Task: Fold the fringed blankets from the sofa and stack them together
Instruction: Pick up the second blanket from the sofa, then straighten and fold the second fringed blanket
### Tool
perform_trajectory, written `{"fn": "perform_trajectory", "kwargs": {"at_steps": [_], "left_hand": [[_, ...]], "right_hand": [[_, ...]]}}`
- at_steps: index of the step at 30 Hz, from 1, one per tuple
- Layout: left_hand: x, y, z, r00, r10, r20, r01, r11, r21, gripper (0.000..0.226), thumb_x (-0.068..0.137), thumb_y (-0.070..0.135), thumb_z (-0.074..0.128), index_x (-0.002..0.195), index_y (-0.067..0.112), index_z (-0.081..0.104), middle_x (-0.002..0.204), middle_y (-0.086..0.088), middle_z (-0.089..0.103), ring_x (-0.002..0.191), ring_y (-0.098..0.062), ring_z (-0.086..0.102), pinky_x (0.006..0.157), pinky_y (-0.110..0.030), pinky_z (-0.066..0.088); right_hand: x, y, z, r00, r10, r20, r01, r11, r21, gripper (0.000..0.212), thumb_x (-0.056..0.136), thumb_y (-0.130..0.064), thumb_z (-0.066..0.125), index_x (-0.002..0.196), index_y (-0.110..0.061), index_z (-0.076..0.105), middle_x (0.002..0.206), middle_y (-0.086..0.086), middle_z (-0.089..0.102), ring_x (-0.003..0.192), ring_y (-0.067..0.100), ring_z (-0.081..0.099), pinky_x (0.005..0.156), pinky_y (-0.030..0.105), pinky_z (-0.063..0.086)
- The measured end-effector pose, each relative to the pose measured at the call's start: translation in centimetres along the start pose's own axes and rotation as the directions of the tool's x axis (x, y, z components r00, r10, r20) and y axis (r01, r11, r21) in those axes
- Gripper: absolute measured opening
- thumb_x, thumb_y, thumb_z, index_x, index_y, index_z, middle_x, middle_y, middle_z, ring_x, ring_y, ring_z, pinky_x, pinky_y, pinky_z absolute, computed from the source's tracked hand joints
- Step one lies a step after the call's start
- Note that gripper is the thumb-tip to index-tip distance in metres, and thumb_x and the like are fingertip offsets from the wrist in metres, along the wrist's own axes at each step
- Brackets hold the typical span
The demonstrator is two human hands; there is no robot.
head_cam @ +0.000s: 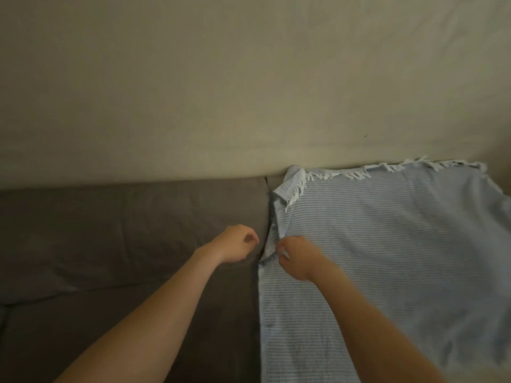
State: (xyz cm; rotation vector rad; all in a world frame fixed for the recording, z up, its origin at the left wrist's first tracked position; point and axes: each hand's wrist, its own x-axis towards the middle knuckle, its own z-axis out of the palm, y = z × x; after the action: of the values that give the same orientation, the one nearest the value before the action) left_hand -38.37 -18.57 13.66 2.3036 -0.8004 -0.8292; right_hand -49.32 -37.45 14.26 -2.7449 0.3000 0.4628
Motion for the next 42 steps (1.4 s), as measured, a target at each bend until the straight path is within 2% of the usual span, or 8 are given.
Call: {"fn": "perform_trajectory", "kwargs": {"at_steps": [10, 16, 23, 30, 33, 36, 39, 42], "left_hand": [[11.3, 8.4, 4.7, 0.998, -0.063, 0.023, 0.06, 0.991, 0.121, 0.028, 0.103, 0.029, 0.054, 0.119, 0.016, 0.072, 0.119, -0.006, 0.073, 0.102, -0.023, 0.068, 0.093, -0.04, 0.056], [19.4, 13.1, 11.6, 0.986, -0.166, 0.005, 0.163, 0.976, 0.143, 0.019, 0.103, 0.02, 0.055, 0.113, 0.012, 0.069, 0.118, -0.006, 0.068, 0.102, -0.023, 0.064, 0.081, -0.034, 0.05], [28.3, 14.1, 15.0, 0.955, -0.277, -0.103, 0.291, 0.945, 0.148, 0.035, 0.101, 0.025, 0.057, 0.134, 0.011, 0.058, 0.132, -0.009, 0.053, 0.123, -0.031, 0.055, 0.105, -0.051, 0.049], [38.2, 12.0, 15.8, 0.878, -0.38, -0.291, 0.411, 0.91, 0.052, 0.039, 0.099, 0.023, 0.058, 0.135, 0.007, 0.055, 0.144, -0.012, 0.047, 0.134, -0.033, 0.047, 0.11, -0.052, 0.045], [41.8, 11.4, 17.0, 0.847, -0.42, -0.326, 0.443, 0.897, -0.003, 0.042, 0.101, 0.028, 0.058, 0.135, 0.004, 0.052, 0.145, -0.014, 0.046, 0.132, -0.032, 0.047, 0.107, -0.05, 0.046], [45.4, 10.0, 17.6, 0.824, -0.428, -0.371, 0.466, 0.884, 0.015, 0.042, 0.102, 0.027, 0.057, 0.135, 0.002, 0.051, 0.153, -0.017, 0.039, 0.14, -0.035, 0.042, 0.112, -0.056, 0.042], [48.3, 8.4, 17.6, 0.78, -0.415, -0.469, 0.447, 0.893, -0.046, 0.065, 0.1, 0.013, 0.06, 0.156, -0.001, 0.03, 0.173, -0.019, 0.005, 0.16, -0.036, 0.016, 0.122, -0.051, 0.036], [51.3, 7.0, 16.8, 0.717, -0.389, -0.579, 0.362, 0.917, -0.168, 0.081, 0.095, -0.004, 0.06, 0.163, 0.003, 0.017, 0.175, -0.014, -0.011, 0.162, -0.035, 0.007, 0.122, -0.045, 0.039]], "right_hand": [[6.0, 13.4, -4.6, 0.998, -0.057, 0.012, 0.057, 0.998, -0.005, 0.041, 0.093, -0.034, 0.053, 0.131, -0.023, 0.065, 0.133, 0.008, 0.065, 0.121, 0.033, 0.062, 0.099, 0.048, 0.054], [9.2, 25.6, -7.0, 0.991, -0.128, 0.032, 0.128, 0.992, -0.021, 0.035, 0.103, -0.042, 0.046, 0.12, -0.02, 0.067, 0.113, 0.007, 0.07, 0.099, 0.029, 0.069, 0.086, 0.047, 0.06], [18.0, 32.6, -9.5, 0.985, -0.17, -0.025, 0.164, 0.975, -0.149, 0.031, 0.107, -0.036, 0.04, 0.109, -0.014, 0.062, 0.099, 0.005, 0.066, 0.086, 0.027, 0.065, 0.074, 0.037, 0.05], [27.0, 37.2, -8.1, 0.995, -0.095, 0.017, 0.097, 0.972, -0.216, 0.023, 0.105, -0.027, 0.046, 0.119, -0.014, 0.06, 0.113, 0.005, 0.065, 0.097, 0.024, 0.062, 0.097, 0.046, 0.052], [30.8, 38.8, -5.9, 0.998, -0.039, 0.047, 0.048, 0.976, -0.213, 0.042, 0.1, -0.02, 0.055, 0.142, -0.017, 0.05, 0.144, 0.011, 0.054, 0.129, 0.031, 0.056, 0.113, 0.055, 0.045], [35.2, 39.3, -3.8, 0.996, 0.017, 0.091, -0.004, 0.99, -0.143, 0.078, 0.094, -0.009, 0.064, 0.16, -0.025, 0.026, 0.173, 0.013, 0.01, 0.153, 0.042, 0.029, 0.119, 0.066, 0.034], [38.6, 39.1, -3.0, 0.98, 0.068, 0.185, -0.066, 0.998, -0.02, 0.107, 0.088, -0.003, 0.072, 0.164, -0.038, 0.005, 0.174, 0.007, -0.012, 0.154, 0.051, 0.017, 0.116, 0.071, 0.032], [41.3, 38.9, -1.8, 0.971, 0.089, 0.222, -0.089, 0.996, -0.011, 0.113, 0.083, -0.001, 0.079, 0.164, -0.038, 0.009, 0.172, 0.016, -0.01, 0.15, 0.059, 0.022, 0.111, 0.07, 0.04]]}}
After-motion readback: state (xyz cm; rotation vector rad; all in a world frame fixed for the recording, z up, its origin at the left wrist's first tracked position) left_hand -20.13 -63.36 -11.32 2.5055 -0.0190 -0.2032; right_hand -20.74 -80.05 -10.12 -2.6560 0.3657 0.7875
